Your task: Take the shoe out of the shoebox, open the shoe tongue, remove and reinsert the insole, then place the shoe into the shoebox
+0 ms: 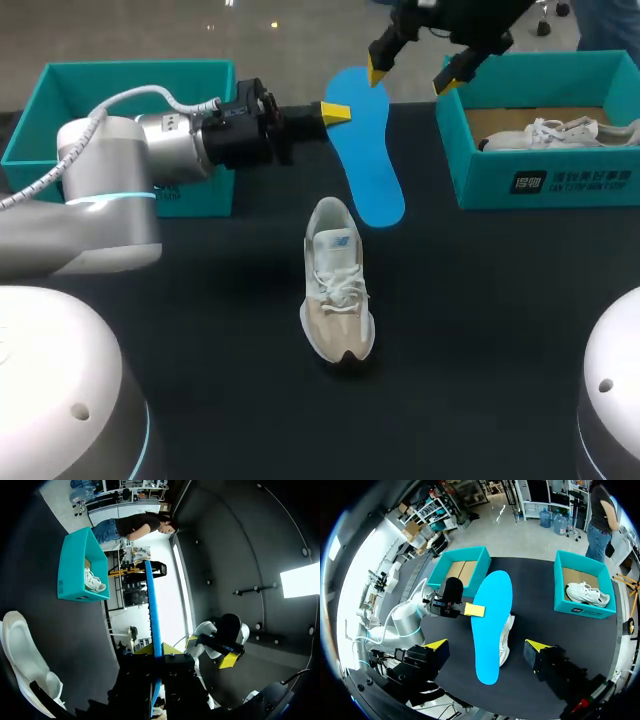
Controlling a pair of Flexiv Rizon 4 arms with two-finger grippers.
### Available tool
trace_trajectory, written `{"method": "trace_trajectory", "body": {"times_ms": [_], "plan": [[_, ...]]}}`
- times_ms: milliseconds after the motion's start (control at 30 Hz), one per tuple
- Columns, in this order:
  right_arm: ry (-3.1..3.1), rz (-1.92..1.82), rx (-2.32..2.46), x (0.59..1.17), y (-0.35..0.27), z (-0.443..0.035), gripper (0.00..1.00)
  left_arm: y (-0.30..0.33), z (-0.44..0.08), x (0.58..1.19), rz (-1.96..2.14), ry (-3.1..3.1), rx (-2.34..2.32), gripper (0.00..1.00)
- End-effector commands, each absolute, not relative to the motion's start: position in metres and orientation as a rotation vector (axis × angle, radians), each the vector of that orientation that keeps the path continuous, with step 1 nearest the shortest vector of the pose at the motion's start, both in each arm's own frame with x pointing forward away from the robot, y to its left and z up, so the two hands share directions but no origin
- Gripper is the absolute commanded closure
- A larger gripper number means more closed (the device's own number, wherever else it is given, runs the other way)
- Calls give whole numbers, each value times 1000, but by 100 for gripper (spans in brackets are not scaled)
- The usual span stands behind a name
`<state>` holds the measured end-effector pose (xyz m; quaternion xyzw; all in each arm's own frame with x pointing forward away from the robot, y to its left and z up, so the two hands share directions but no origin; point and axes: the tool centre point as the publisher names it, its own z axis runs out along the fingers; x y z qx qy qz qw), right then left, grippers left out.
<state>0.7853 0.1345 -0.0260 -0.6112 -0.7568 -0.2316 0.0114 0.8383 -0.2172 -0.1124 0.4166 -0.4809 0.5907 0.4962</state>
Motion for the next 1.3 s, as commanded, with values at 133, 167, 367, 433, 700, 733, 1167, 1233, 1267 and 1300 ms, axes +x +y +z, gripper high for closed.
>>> {"method": "trace_trajectory", "body": {"times_ms": [133, 167, 367, 433, 700, 733, 1167, 1233, 1267, 1300], "plan": [[-2435, -464, -2139, 791, 167, -23, 0, -221, -111, 833, 1443, -1162, 1021, 100], [-2423, -450, -2146, 791, 168, -23, 0, -221, -111, 833, 1443, -1162, 1021, 100], [-2409, -333, -2174, 791, 171, -24, 0, -221, -111, 833, 1443, -1162, 1021, 100], [-2414, -296, -2186, 790, 172, -23, 0, -221, -111, 833, 1443, -1162, 1021, 100], [-2408, -241, -2259, 780, 173, -20, 0, -221, -111, 833, 1443, -1162, 1021, 100], [-2403, -250, -2275, 778, 173, -21, 0, -221, -111, 833, 1443, -1162, 1021, 100], [-2372, -201, -2333, 774, 176, -25, 0, -221, -111, 833, 1443, -1162, 1021, 100], [-2372, -201, -2333, 774, 176, -25, 0, -221, -111, 833, 1443, -1162, 1021, 100], [-2372, -201, -2333, 774, 176, -25, 0, -221, -111, 833, 1443, -1162, 1021, 100], [-2372, -201, -2333, 774, 176, -25, 0, -221, -111, 833, 1443, -1162, 1021, 100]]}}
